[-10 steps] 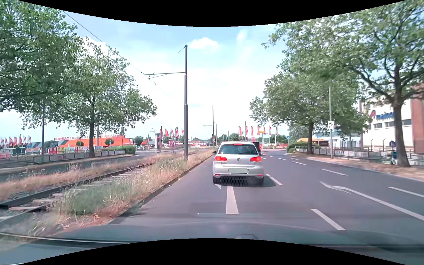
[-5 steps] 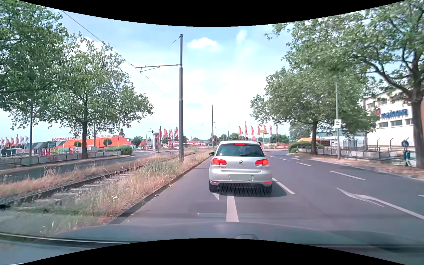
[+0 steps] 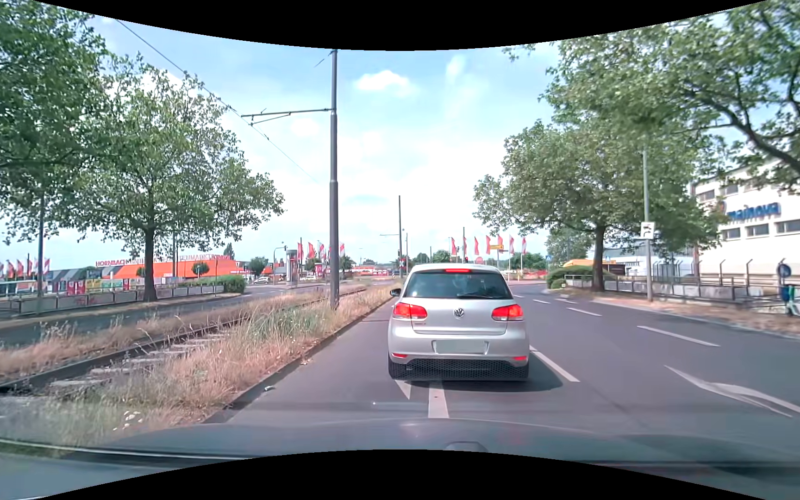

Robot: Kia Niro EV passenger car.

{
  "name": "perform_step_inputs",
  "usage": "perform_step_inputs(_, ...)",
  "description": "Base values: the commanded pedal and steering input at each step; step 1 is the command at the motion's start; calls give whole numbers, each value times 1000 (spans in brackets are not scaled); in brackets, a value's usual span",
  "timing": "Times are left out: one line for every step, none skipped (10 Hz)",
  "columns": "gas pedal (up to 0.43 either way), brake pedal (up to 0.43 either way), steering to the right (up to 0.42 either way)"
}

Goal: Follow the waypoints while adhering to traffic rules and regulations

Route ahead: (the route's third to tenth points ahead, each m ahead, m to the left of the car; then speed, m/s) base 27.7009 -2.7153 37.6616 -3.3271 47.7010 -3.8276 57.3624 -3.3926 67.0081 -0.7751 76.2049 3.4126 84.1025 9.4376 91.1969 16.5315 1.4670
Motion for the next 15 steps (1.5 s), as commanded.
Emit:
perform_step_inputs(0, 213, -1)
perform_step_inputs(0, 213, -1)
perform_step_inputs(0, 213, -1)
perform_step_inputs(0, 213, -1)
perform_step_inputs(0, 213, -1)
perform_step_inputs(0, 213, -1)
perform_step_inputs(0, 213, -1)
perform_step_inputs(0, 220, -1)
perform_step_inputs(0, 213, -1)
perform_step_inputs(0, 213, -1)
perform_step_inputs(0, 213, -1)
perform_step_inputs(0, 213, -1)
perform_step_inputs(0, 213, -1)
perform_step_inputs(0, 207, -1)
perform_step_inputs(0, 207, -1)
